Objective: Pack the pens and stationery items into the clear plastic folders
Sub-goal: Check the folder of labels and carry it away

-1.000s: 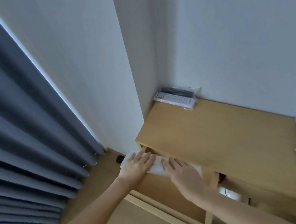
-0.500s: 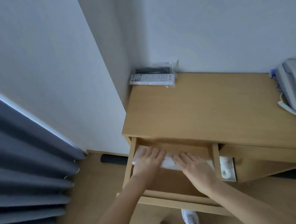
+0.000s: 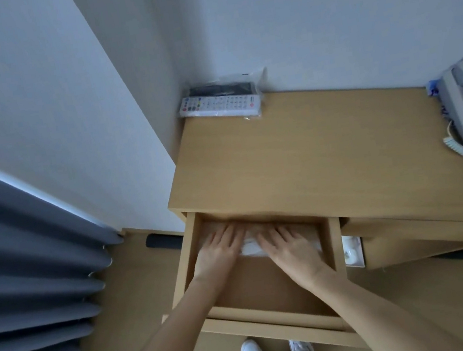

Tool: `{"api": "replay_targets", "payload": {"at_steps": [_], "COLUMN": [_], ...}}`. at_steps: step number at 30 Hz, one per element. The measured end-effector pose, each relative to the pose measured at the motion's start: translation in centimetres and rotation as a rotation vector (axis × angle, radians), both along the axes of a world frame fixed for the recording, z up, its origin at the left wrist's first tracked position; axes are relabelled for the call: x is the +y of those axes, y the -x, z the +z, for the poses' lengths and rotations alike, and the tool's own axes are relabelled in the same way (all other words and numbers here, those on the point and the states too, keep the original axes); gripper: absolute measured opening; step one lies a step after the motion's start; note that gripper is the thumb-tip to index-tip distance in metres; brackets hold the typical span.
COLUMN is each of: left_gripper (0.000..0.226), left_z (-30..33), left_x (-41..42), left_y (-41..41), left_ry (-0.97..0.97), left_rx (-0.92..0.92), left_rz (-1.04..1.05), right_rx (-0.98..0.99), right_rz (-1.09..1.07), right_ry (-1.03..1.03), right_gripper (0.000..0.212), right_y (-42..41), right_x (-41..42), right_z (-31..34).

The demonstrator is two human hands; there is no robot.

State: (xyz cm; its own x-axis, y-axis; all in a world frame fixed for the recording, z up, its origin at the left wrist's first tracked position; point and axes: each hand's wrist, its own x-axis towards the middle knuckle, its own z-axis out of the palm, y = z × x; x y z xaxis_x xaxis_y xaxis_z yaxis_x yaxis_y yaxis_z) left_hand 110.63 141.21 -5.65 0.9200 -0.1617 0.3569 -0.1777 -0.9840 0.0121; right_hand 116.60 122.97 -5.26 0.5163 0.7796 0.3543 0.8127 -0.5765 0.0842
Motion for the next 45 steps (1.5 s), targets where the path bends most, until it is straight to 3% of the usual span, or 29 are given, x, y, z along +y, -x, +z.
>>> {"api": "replay_targets", "payload": {"at_steps": [4, 8, 11, 18, 25, 32, 35, 38, 42, 45], "left_gripper": [0.043, 0.064, 0.065, 0.035, 0.05, 0.06, 0.057, 0.034, 0.028, 0.067], "left_z": [0.6, 0.8, 0.5, 0.5, 0.5, 0.4, 0.4, 0.7, 1.1, 1.2], "left_x": [0.3, 0.3, 0.1, -0.2, -0.4, -0.2, -0.2, -0.2, -0.4, -0.7], "left_y": [1.0, 1.1, 0.8, 0.4, 0.4, 0.9, 1.0, 1.1, 1.2, 1.2], "left_ry": [-0.015, 0.016, 0.035, 0.022, -0.024, 0.017, 0.041, 0.058, 0.065, 0.07], "left_rx": [-0.014, 0.018, 0.009, -0.012, 0.022, 0.11, 0.124, 0.131, 0.156, 0.197], "left_rz": [-0.01, -0.032, -0.027, 0.007, 0.041, 0.017, 0.006, 0.006, 0.005, 0.008], "right_rx": [-0.06, -0.098, -0.041, 0.347, 0.243, 0.183, 0.233, 0.31, 0.342, 0.349], "right_rz": [-0.023, -0.048, -0.076, -0.126, -0.153, -0.16, -0.156, -0.162, -0.174, -0.184], "right_ry": [-0.023, -0.047, -0.029, 0.099, 0.042, 0.045, 0.057, 0.068, 0.054, 0.033], "right_gripper": [0.034, 0.033, 0.036, 0.083, 0.062, 0.057, 0.067, 0.076, 0.061, 0.061], "right_y": [0.2, 0.3, 0.4, 1.4, 2.2, 2.4, 2.3, 2.2, 2.4, 2.5], "right_x": [0.2, 0.4, 0.4, -0.2, -0.5, -0.4, -0.5, -0.8, -1.0, -1.0], "right_z": [-1.2, -1.5, -1.4, -0.3, -0.1, 0.4, -0.7, -1.7, -2.4, -2.8]}}
